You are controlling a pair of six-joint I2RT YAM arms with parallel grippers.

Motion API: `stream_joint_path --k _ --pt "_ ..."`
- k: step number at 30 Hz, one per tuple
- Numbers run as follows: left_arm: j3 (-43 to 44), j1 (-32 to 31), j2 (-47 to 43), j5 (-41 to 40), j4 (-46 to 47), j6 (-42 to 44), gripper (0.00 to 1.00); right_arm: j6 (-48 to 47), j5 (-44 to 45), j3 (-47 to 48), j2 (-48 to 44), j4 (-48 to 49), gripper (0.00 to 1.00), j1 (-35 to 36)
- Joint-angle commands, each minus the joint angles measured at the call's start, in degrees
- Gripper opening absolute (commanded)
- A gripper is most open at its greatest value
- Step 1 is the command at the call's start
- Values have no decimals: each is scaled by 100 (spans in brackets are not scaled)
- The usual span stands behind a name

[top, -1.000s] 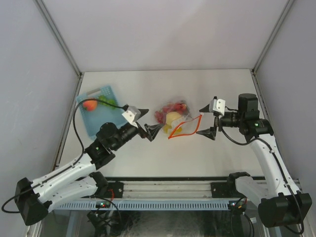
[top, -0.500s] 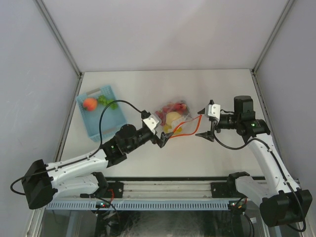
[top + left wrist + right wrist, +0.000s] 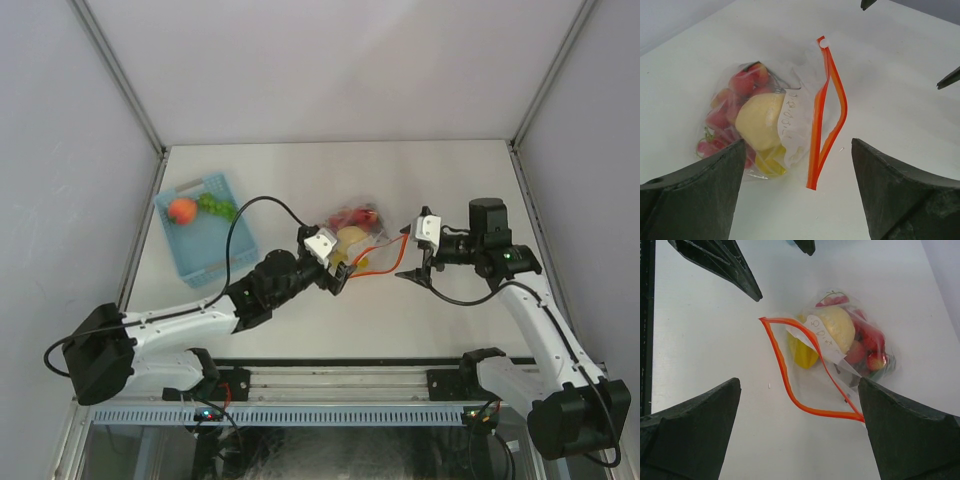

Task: Open the zip-top bag and remove the fake food
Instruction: Pick up the fake fruit from the zipper food storage bag.

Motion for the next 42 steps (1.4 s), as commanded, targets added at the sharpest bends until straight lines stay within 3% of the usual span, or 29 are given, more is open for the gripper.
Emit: stream_joint_path --k 1,10,16,22,26,27,33,42 --pt "421 -27 160 -51 303 -234 87 -148 173 -49 5 329 100 87" --pt "798 -35 909 220 237 -387 83 -267 271 -307 5 636 95 244" --pt "1142 -43 1496 -21 -13 -364 72 -414 248 -561 -28 906 81 324" --pt "1261 -31 1763 -25 -159 -348 46 -1071 335 -882 -14 1139 52 526" --pt "1218 101 1617 109 -182 -489 6 -1616 389 -1068 50 1356 31 714" --pt "1207 142 1554 174 -185 -552 1 -1754 408 -1131 75 1458 28 760" --pt "1008 286 1245 638 -18 -853 0 -2234 705 -1532 353 2477 13 1064" --pt "717 407 1129 1216 317 -1140 0 -2483 1137 -1767 1194 3906 10 1443"
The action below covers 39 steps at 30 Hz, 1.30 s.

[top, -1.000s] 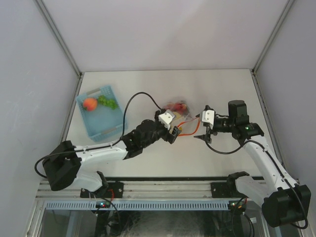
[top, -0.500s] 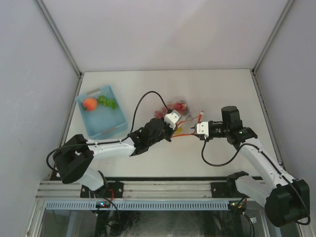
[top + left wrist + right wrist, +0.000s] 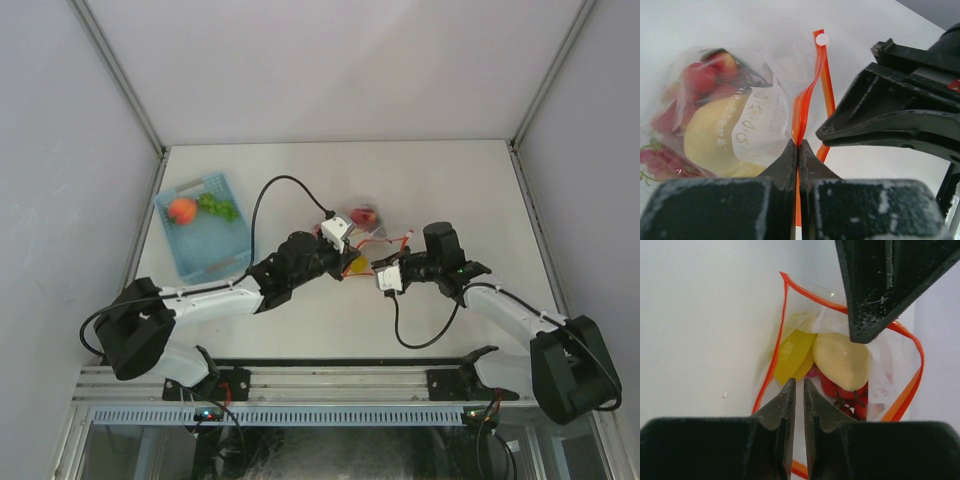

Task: Open the zip-top bag and remove the fake food
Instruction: Pick up the fake fruit from the zipper food storage bag.

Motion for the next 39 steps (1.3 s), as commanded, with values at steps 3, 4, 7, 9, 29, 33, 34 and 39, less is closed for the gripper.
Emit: stream_joint_path --k 3,4,7,9,29,33,34,39 --pt "-263 77 -226 545 529 -335 0 -118 367 -39 447 1423 10 217" --pt "-307 92 -233 578 569 -365 0 -119 396 -38 535 1500 11 240" --pt "-425 135 -264 692 664 -439 0 -110 394 -43 750 1616 15 325" --pt "-509 161 -284 757 730 -491 0 -72 444 -92 824 1738 18 419" --pt "-658 576 -596 2238 1421 -1620 0 -543 523 -358 1227 3258 57 189" --pt "-853 606 -690 2570 1424 -1758 0 -1074 186 -626 1152 3286 66 137" --pt "-923 641 -689 2637 1448 -1824 0 -1233 109 -668 1151 3243 68 137" --pt "-1083 863 -647 3089 1901 -2287 0 -1768 -166 -850 1283 3423 78 196"
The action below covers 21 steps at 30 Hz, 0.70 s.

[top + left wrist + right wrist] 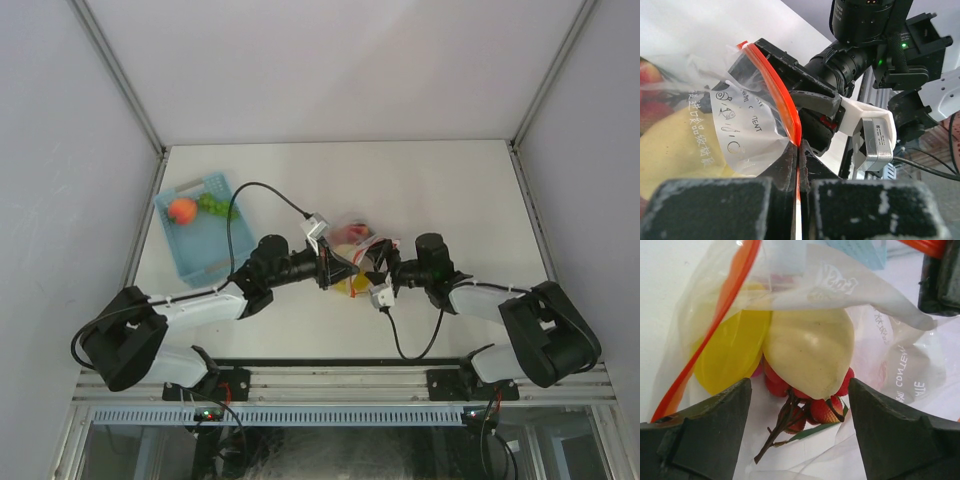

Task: Open the zip-top bag and remove the fake food
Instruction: Pick up the fake fruit from the zipper food storage bag.

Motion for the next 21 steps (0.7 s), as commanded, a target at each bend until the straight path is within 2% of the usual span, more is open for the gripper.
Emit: stream_joint_path --k 1,7,17,21 --pt "-134 181 -182 691 651 -500 0 -636 -390 -84 76 459 79 36" --pt "-191 222 -76 1067 657 -697 0 -951 -440 -78 408 1078 82 190" --pt "-148 330 56 1386 703 -806 0 -1816 -545 181 858 922 83 485" --pt "-129 387 98 1409 703 -845 0 -2103 -681 214 979 865 79 590"
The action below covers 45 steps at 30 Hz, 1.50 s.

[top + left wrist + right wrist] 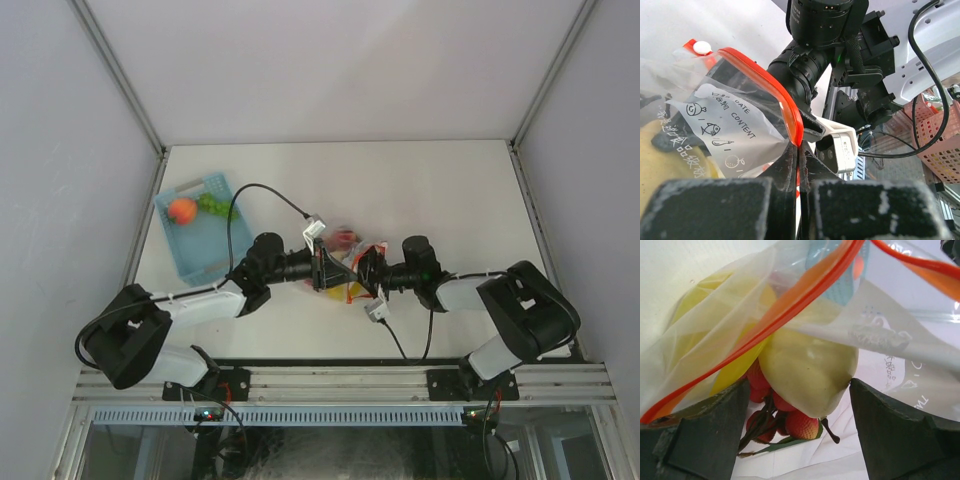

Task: Open the zip-top bag and remove the fake food
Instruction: Pick up the fake fruit from the zipper food storage bag.

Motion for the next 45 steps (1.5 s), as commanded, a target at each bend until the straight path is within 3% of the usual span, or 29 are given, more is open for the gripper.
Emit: stream_joint_path --k 1,4,11,15,18,21,24,32,45 --pt "31 73 3 266 421 -151 0 -514 -271 179 144 46 77 149" --pt "-4 115 -27 226 399 -167 1 -457 -304 182 182 156 73 230" --pt "-225 377 -790 -621 -270 -130 37 -272 -196 189 311 344 71 207" --pt "-401 763 -1536 -1304 -1016 -192 40 -221 -204 193 328 380 71 168" --pt "-320 972 -2004 -2179 -2152 -107 38 -194 -213 191 337 415 70 159" --pt "-70 1025 -1987 -3013 -3374 50 22 -168 -228 191 354 464 70 159" --pt "120 1041 -1545 -3024 -3863 113 11 -133 -233 190 364 514 70 159" --pt "653 990 -210 -2610 -3840 9 9 -4 -291 191 347 715 73 180" --pt "1567 493 823 -1766 -3504 8 8 22 -166 277 426 521 77 309"
